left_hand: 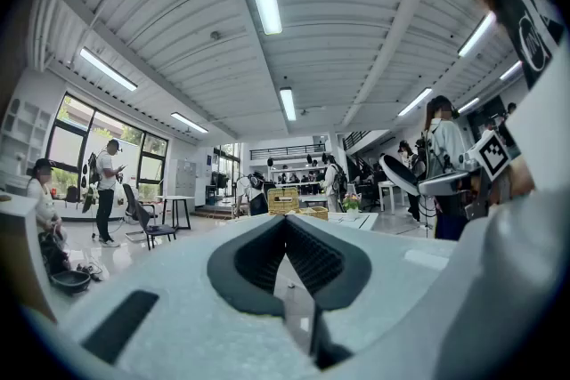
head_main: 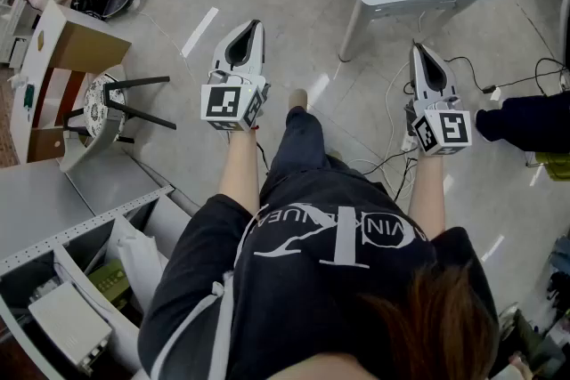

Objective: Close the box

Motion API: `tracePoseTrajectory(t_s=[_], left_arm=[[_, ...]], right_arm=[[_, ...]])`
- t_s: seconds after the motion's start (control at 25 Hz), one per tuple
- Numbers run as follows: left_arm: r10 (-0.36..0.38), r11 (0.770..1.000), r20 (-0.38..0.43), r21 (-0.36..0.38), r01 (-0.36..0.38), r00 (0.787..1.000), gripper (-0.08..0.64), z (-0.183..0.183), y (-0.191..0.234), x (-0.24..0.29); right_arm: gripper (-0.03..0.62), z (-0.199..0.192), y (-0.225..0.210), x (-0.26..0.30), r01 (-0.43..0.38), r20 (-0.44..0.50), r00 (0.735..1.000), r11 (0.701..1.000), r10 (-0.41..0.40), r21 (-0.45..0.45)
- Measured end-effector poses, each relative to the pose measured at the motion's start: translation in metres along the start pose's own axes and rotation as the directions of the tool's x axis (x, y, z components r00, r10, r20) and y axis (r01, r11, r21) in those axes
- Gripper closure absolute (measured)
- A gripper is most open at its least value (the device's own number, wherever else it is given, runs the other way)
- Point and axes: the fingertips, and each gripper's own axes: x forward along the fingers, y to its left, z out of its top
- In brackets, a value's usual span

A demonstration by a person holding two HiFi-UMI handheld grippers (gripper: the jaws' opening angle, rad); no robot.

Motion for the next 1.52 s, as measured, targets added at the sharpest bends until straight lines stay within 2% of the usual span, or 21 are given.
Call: tracePoseTrajectory(t_s=[0.24, 0.72, 0.8, 1.08, 1.32, 1.52], left_arm=[[-0.012, 1.000, -0.026, -0.015, 0.012, 1.000, 0.554, -0.011, 0.017, 0.036], [-0.116, 0.993, -0.046, -0.022, 0.115, 0.992, 0.554, -0.017, 0.070, 0.151], [-0.148, 0.989, -0.044, -0.021, 0.147, 0.988, 0.554, -0.015, 0.078, 0.170], [-0.242, 0.970, -0.054, -0.030, 0.241, 0.969, 0.554, -0.025, 0.109, 0.238], [-0.287, 0.958, -0.050, -0.039, 0.285, 0.957, 0.554, -0.033, 0.139, 0.264], [-0.281, 0.957, -0.050, -0.096, 0.275, 0.958, 0.554, -0.046, 0.159, 0.272]], right_arm=[[0.595, -0.009, -0.018, 0.037, 0.021, -0.011, 1.000, 0.999, -0.021, 0.038], [0.600, -0.014, -0.059, 0.140, 0.093, -0.041, 0.995, 0.993, -0.090, 0.070], [0.533, -0.012, -0.063, 0.156, 0.110, -0.046, 0.993, 0.991, -0.107, 0.082], [0.503, -0.018, -0.081, 0.212, 0.185, -0.063, 0.982, 0.976, -0.178, 0.117], [0.497, -0.019, -0.078, 0.247, 0.218, -0.075, 0.975, 0.970, -0.211, 0.107], [0.494, -0.021, -0.072, 0.265, 0.224, -0.106, 0.971, 0.970, -0.213, 0.099]])
